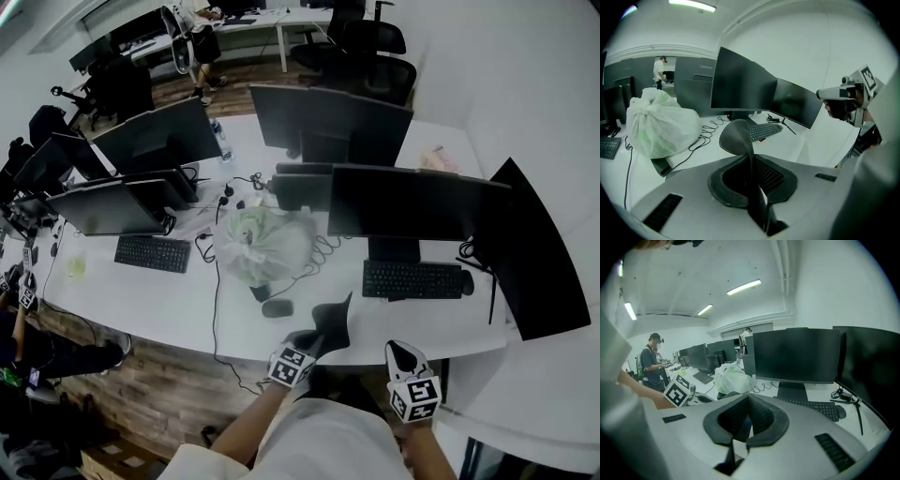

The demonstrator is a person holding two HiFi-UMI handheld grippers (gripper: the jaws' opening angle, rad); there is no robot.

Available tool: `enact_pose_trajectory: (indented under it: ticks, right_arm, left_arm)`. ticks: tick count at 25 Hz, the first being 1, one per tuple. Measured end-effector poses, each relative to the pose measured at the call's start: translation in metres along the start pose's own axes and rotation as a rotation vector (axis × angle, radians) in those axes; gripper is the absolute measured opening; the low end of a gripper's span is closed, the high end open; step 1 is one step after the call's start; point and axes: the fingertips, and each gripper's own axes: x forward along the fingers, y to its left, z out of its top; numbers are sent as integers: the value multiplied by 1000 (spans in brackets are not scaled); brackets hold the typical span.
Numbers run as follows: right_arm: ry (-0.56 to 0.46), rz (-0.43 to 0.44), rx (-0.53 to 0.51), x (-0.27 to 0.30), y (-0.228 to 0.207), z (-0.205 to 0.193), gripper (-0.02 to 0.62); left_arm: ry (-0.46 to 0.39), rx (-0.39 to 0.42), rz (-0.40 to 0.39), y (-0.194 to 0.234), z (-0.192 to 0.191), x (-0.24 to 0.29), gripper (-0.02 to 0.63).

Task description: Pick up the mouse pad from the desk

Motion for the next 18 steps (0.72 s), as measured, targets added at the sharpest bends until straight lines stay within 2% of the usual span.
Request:
enact_pose_trajectory:
  ticks: [6,11,18]
  right_arm:
    - [-44,33,-29,-26,3,11,12]
    - [-70,92,-31,-59,8,9,12]
    - [-124,135,-46,-123,-4,6,12]
  left_arm:
    - [-64,-35,38,-15,14,-33,46]
    - [-131,-46,116,-33,30,-65,48]
    - [-278,-159,179,-74,44,-123,48]
